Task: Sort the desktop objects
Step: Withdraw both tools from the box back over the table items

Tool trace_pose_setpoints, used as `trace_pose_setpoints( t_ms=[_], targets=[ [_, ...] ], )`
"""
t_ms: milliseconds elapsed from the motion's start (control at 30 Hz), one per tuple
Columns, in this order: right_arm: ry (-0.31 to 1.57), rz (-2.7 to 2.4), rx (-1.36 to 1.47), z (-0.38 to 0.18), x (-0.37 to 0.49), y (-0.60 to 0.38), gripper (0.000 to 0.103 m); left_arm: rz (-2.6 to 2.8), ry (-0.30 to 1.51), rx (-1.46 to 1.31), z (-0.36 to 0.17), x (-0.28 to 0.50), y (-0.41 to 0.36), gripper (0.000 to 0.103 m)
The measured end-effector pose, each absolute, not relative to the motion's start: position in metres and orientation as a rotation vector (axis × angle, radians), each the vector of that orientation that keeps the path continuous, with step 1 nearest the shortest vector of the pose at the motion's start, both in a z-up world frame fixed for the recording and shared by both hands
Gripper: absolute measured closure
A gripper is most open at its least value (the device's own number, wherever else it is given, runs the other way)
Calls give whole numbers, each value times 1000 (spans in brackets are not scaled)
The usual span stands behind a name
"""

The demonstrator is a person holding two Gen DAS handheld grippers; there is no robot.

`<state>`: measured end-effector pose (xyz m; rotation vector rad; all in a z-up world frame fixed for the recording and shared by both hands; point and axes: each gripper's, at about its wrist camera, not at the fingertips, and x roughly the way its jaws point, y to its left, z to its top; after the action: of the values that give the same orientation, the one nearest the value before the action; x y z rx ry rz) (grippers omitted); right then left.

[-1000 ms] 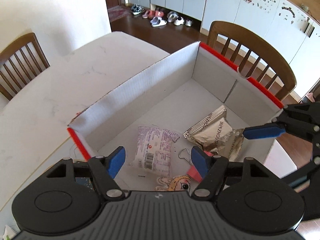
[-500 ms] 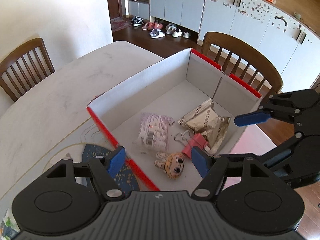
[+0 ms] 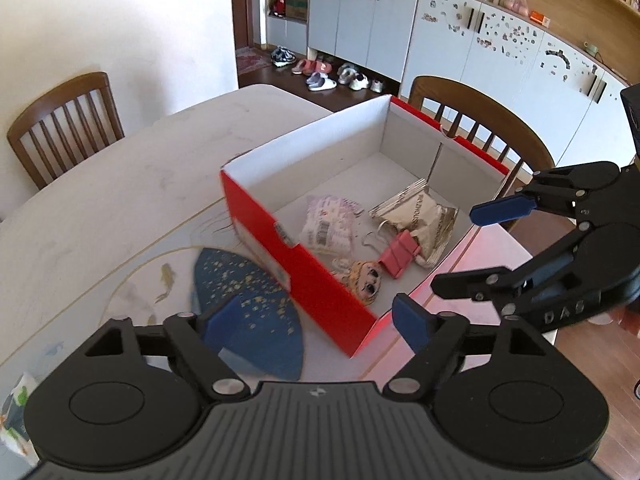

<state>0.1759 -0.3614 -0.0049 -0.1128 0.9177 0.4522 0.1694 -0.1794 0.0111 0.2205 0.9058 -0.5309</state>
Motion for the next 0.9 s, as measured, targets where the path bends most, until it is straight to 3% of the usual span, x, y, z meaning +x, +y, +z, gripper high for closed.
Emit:
trace_pose_setpoints(
  t_ms=[233, 300, 433, 900],
  targets=[
    [905, 427, -92, -2, 165, -342, 15, -512, 891, 197, 6, 154, -147, 18],
    [898, 413, -98, -2, 162, -335, 8, -504, 894, 194, 4, 150, -140, 17],
    [881, 390, -87, -2, 156, -324, 7, -492, 886, 199, -3, 139, -125, 5],
    [868, 404, -79, -11, 140, -273, 5, -425, 907, 89, -40, 95, -60, 1]
  ],
)
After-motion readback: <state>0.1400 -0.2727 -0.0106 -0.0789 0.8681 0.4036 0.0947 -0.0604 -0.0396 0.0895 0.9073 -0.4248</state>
